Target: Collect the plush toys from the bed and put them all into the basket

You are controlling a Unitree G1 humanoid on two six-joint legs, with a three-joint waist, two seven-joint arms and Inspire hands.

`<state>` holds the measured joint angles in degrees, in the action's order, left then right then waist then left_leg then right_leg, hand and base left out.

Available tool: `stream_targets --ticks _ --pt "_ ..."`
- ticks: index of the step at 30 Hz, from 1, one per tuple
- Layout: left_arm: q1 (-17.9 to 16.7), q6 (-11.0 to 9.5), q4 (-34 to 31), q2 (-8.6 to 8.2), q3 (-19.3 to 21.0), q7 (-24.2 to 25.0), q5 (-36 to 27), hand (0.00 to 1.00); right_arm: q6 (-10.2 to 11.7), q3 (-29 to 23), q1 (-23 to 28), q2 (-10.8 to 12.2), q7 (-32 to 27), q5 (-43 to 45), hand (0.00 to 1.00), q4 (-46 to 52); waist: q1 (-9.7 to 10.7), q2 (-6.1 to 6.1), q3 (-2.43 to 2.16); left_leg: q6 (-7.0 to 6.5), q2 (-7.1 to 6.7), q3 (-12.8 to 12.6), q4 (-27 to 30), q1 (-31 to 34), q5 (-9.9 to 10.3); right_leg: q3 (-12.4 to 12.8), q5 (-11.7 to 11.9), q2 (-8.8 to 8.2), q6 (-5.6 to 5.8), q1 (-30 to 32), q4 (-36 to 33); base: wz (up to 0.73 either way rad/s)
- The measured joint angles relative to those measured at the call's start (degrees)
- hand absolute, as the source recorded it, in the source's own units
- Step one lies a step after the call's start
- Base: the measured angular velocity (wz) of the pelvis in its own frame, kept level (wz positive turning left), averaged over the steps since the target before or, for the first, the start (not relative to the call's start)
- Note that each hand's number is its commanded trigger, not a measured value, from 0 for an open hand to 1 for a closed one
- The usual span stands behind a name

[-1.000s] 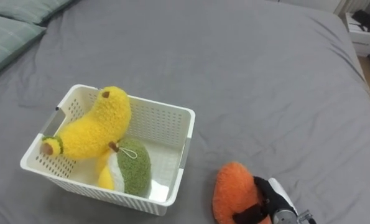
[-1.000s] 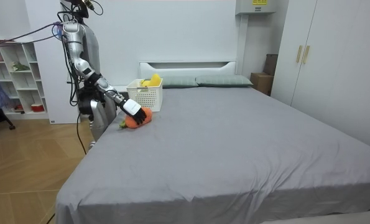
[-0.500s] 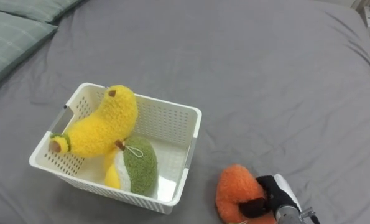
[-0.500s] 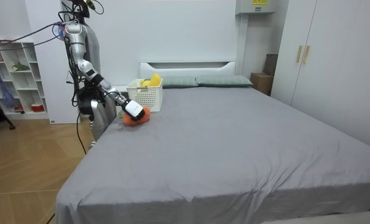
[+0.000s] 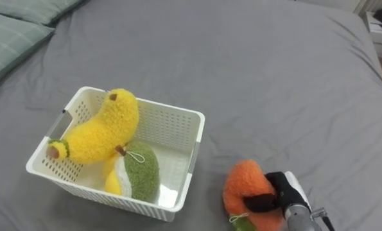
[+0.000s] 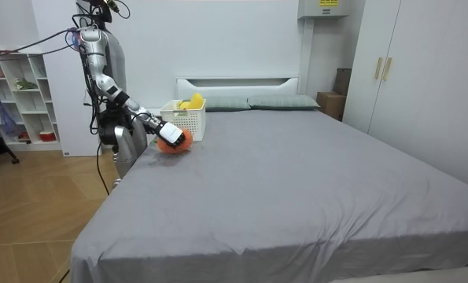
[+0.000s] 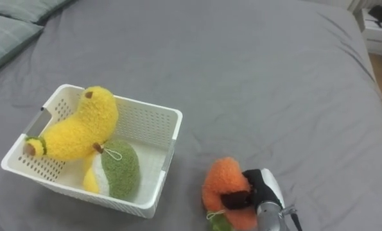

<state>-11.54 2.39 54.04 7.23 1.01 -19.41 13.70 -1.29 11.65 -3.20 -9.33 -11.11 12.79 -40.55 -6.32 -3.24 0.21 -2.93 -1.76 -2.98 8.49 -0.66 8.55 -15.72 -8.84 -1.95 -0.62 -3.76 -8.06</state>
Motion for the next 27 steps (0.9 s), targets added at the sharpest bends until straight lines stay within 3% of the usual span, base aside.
stream_targets --ticks 10,16,27 --pt "-0.52 0.18 0.08 0.02 0.14 0.17 0.60 0.00 0.00 -1.76 0.12 -1.55 0.35 -1.30 1.00 10.30 0.04 0.00 0.21 -0.01 0.15 -1.18 -0.43 -1.01 0.01 1.21 -0.01 0.04 0.01 0.00 -0.50 -0.06" --pt "-0.46 0.16 0.01 0.09 1.21 0.23 0.55 0.00 0.04 -4.27 0.05 -2.25 -0.01 -1.21 1.00 17.48 1.14 -0.23 0.15 -0.02 0.15 -1.53 -0.74 -1.06 0.00 1.56 -0.06 0.07 0.10 0.03 -0.48 -0.02" --pt "-0.41 0.15 0.08 0.08 1.50 0.08 0.57 0.00 -0.05 -4.01 0.03 -3.45 0.66 -0.48 1.00 25.98 0.98 -0.98 0.24 -0.02 0.14 -1.38 -0.74 -1.37 0.00 1.54 -0.08 0.05 0.13 -0.32 -0.60 0.00"
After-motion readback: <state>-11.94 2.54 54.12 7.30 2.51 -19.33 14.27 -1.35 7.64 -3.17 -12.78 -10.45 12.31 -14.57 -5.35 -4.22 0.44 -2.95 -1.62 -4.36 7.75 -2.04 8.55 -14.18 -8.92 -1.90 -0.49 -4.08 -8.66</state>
